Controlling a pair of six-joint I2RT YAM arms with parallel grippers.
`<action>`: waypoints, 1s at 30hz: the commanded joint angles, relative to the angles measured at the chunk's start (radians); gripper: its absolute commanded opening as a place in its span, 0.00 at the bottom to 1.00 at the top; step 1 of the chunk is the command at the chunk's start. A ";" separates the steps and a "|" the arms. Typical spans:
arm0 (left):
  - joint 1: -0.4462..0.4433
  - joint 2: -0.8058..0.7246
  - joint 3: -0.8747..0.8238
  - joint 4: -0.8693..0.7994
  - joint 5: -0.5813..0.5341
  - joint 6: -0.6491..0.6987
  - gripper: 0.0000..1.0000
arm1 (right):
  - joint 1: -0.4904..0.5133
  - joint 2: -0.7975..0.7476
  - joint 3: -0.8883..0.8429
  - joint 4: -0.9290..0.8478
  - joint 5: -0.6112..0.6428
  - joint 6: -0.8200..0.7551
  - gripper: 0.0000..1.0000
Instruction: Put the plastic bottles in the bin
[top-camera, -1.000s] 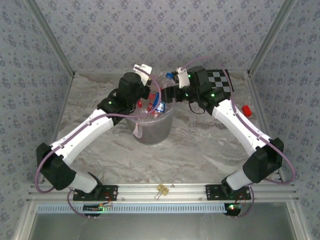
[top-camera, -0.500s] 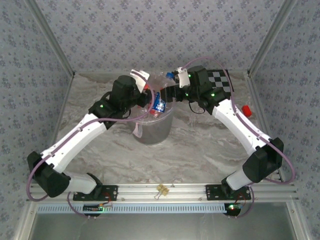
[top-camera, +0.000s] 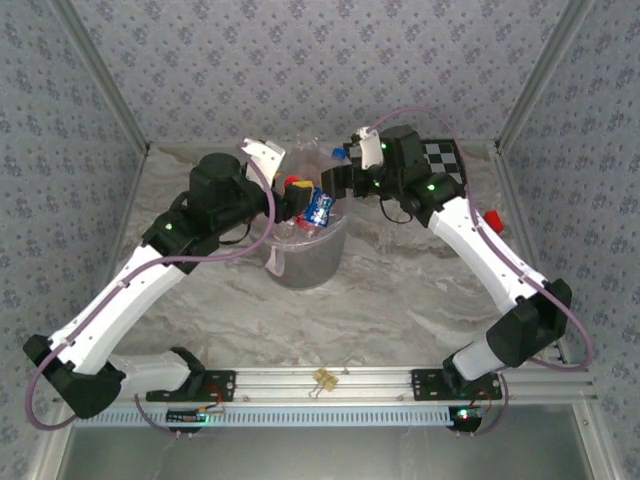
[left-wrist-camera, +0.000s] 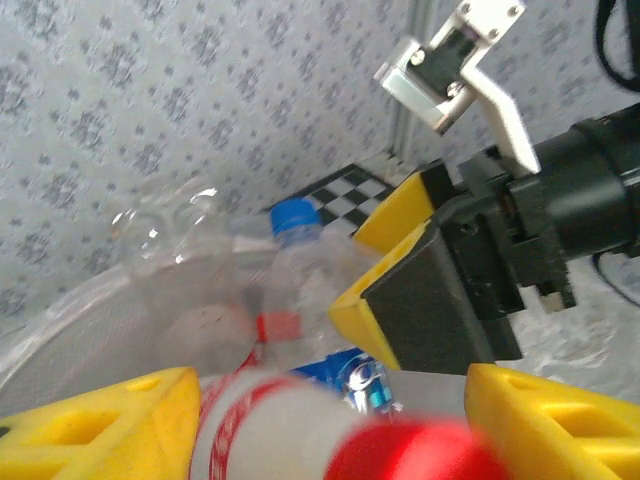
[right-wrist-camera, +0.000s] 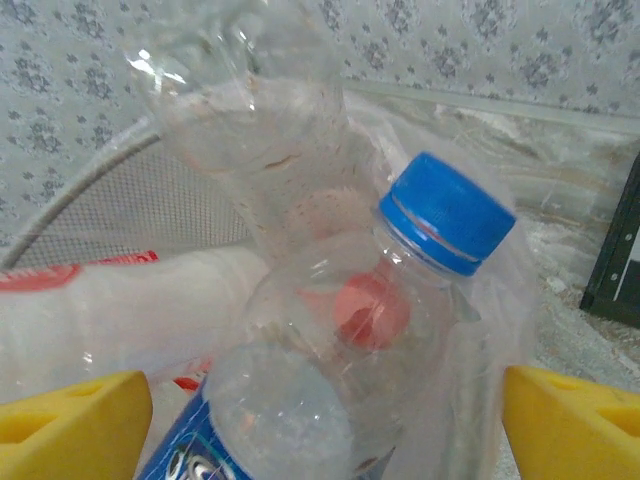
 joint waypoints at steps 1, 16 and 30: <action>0.008 -0.017 0.031 0.042 0.065 -0.023 0.69 | -0.017 -0.053 0.054 -0.016 0.013 -0.021 0.92; 0.001 0.022 -0.099 -0.030 -0.090 -0.109 0.39 | -0.027 -0.064 0.050 -0.045 0.021 -0.026 0.92; 0.106 0.024 -0.154 0.020 -0.200 -0.294 0.36 | 0.005 -0.014 0.076 -0.076 0.009 -0.060 0.86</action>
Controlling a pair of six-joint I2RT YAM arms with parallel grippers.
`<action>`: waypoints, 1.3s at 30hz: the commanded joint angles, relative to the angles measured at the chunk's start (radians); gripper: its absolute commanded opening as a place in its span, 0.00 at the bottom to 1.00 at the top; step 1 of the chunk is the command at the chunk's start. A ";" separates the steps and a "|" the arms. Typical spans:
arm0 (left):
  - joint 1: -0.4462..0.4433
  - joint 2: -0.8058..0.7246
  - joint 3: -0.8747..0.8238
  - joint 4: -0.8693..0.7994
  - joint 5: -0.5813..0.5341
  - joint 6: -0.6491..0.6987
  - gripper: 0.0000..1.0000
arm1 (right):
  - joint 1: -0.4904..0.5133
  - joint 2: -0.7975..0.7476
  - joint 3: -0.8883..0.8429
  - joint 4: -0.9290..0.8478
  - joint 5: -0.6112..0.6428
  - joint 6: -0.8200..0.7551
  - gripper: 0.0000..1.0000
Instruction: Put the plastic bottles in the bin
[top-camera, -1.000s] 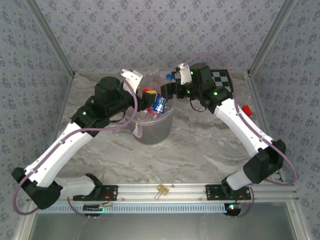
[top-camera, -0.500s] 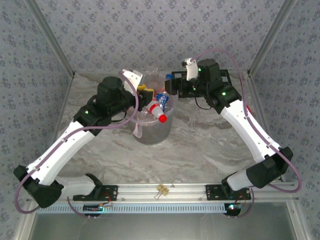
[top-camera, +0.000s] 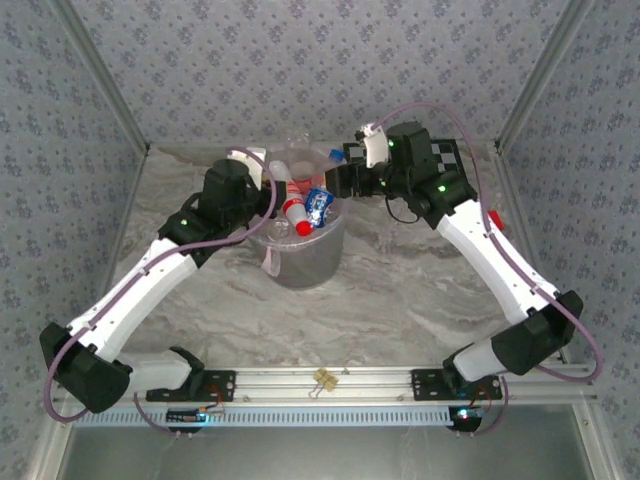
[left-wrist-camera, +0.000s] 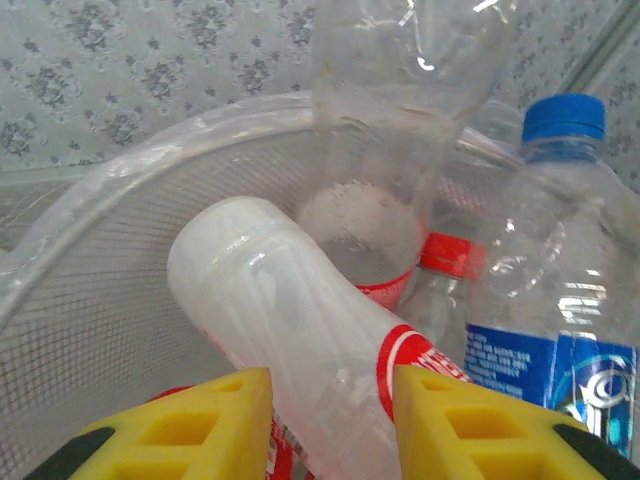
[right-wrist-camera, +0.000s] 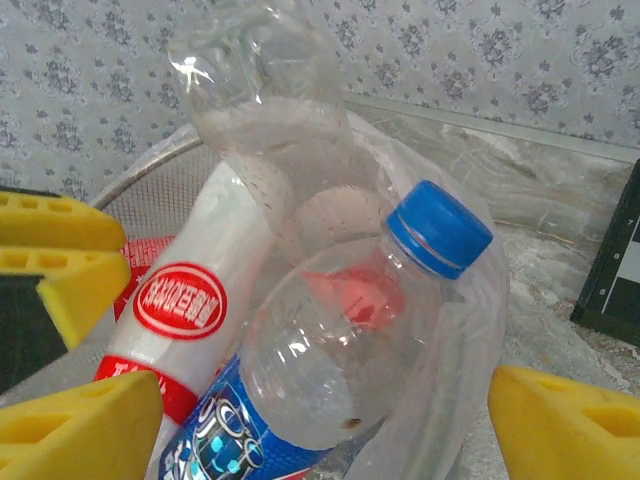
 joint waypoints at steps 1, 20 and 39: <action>0.002 -0.031 -0.004 0.013 -0.004 -0.042 0.36 | -0.008 0.025 0.043 -0.002 0.008 -0.020 0.86; 0.005 -0.118 0.077 -0.121 -0.073 0.017 0.48 | -0.013 0.459 0.587 0.033 0.159 -0.027 0.92; 0.029 -0.108 -0.042 -0.080 -0.085 -0.037 0.48 | 0.058 0.415 0.232 0.037 0.228 -0.079 0.91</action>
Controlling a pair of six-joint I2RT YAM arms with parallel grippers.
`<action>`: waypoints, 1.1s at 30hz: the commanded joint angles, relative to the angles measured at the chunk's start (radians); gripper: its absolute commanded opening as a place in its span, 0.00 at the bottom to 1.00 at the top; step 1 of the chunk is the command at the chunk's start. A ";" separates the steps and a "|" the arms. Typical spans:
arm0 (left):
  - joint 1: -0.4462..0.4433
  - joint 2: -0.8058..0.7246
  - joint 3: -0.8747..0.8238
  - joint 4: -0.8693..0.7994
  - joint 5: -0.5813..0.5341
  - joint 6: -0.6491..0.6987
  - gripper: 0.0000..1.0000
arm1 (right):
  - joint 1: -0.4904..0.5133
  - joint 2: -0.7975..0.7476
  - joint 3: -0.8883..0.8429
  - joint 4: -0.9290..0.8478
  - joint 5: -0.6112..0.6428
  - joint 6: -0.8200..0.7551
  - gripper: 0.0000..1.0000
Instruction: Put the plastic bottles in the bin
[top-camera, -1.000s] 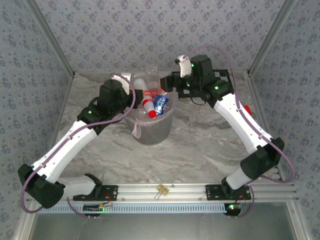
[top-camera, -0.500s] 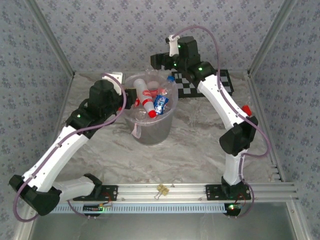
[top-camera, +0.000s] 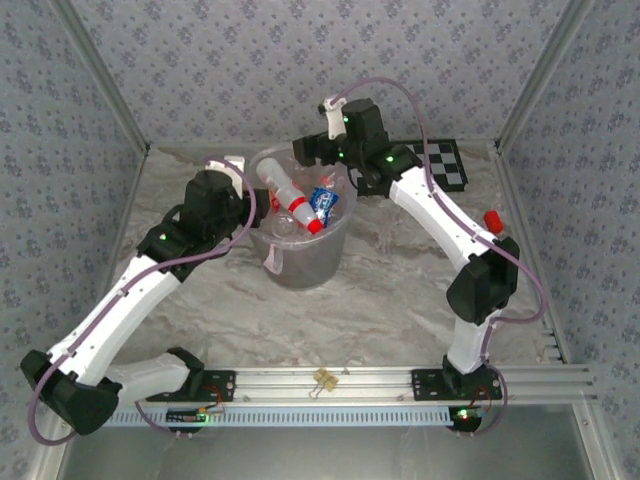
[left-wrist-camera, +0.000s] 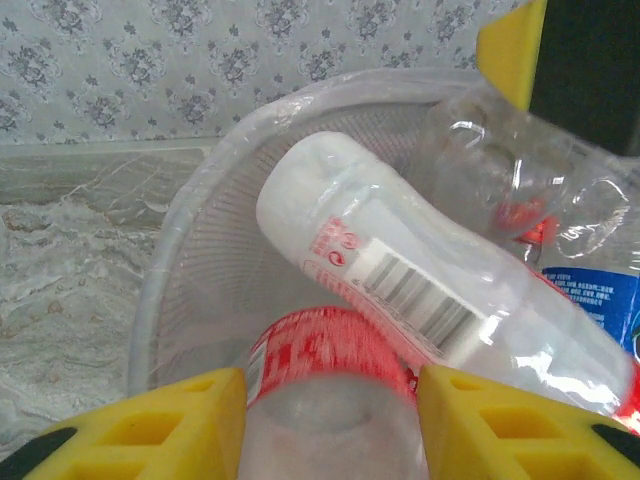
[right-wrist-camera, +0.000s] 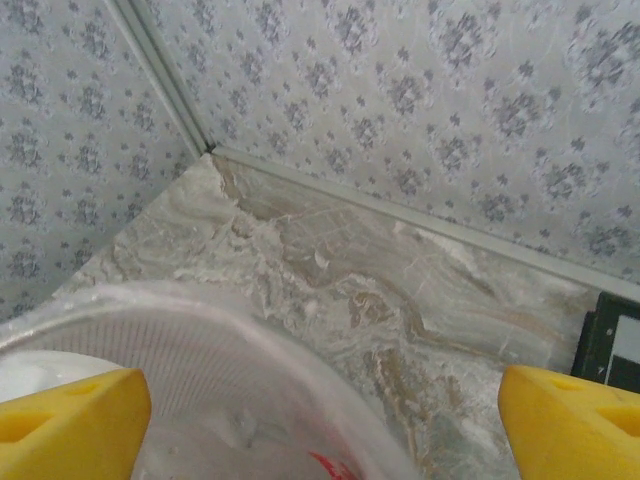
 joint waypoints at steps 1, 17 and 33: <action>0.012 0.016 -0.002 0.037 0.006 -0.017 0.48 | 0.006 0.044 -0.065 -0.124 0.050 -0.023 0.91; 0.031 0.022 0.107 0.006 0.035 0.050 0.51 | 0.021 -0.007 0.079 -0.203 0.065 -0.061 0.93; 0.163 -0.020 0.160 -0.025 -0.066 0.174 0.68 | -0.101 -0.213 -0.015 -0.129 0.108 -0.058 0.99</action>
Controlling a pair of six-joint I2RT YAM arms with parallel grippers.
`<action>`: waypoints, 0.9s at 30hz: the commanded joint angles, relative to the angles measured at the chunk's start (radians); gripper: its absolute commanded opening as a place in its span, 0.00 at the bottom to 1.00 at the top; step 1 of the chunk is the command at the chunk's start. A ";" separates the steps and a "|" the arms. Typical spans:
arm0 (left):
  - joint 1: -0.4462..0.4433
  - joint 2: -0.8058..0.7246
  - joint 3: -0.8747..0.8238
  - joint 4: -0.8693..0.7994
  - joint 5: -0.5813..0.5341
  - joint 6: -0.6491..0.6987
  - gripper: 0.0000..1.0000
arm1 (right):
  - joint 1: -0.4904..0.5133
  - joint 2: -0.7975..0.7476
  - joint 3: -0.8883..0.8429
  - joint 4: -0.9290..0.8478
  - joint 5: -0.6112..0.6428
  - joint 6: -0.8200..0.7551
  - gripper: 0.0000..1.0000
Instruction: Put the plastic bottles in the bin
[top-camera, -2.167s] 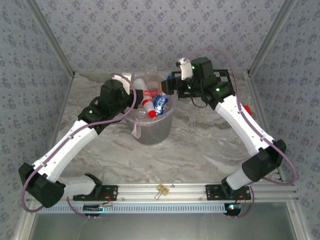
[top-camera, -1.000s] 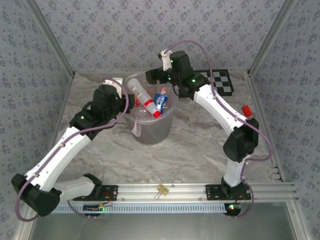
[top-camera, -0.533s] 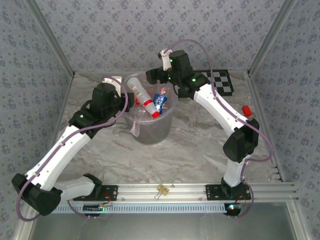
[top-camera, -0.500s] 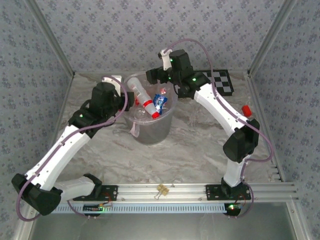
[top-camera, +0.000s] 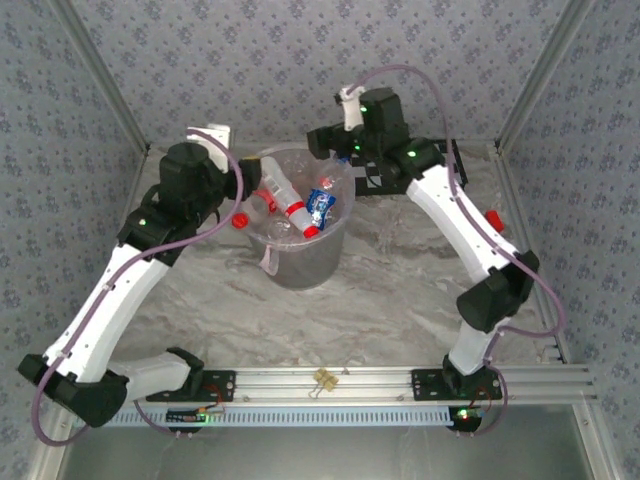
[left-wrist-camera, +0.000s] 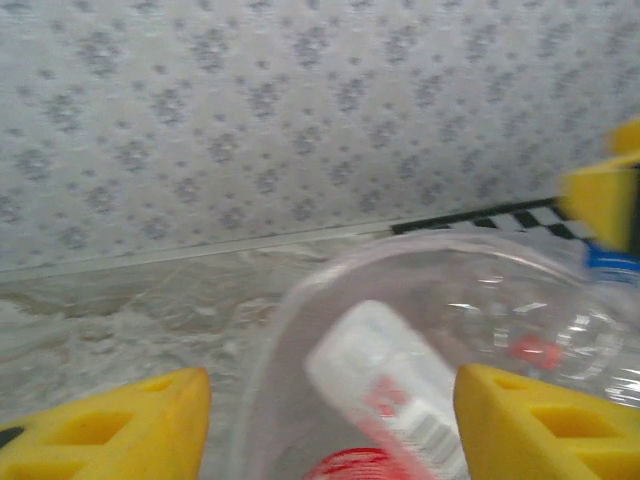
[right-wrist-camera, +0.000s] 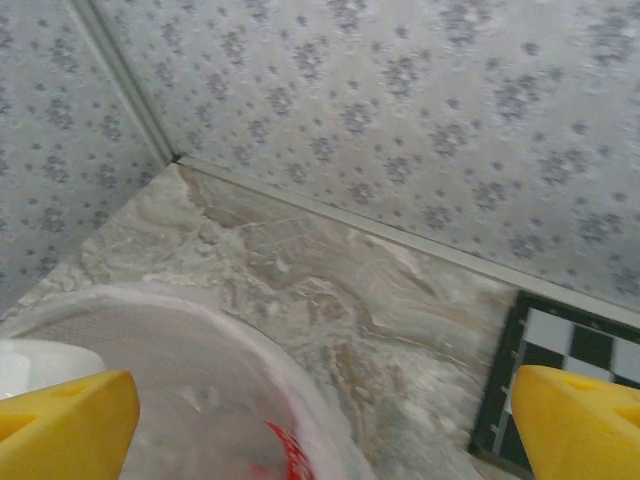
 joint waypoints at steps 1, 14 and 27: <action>0.090 -0.068 -0.064 -0.004 -0.076 0.014 0.70 | -0.076 -0.132 -0.109 0.029 0.050 -0.015 1.00; 0.291 -0.200 -0.585 0.171 -0.356 -0.095 1.00 | -0.417 -0.384 -0.790 0.205 0.072 -0.048 1.00; 0.351 0.104 -0.787 0.646 -0.152 -0.027 1.00 | -0.468 -0.208 -1.092 0.599 0.295 0.037 1.00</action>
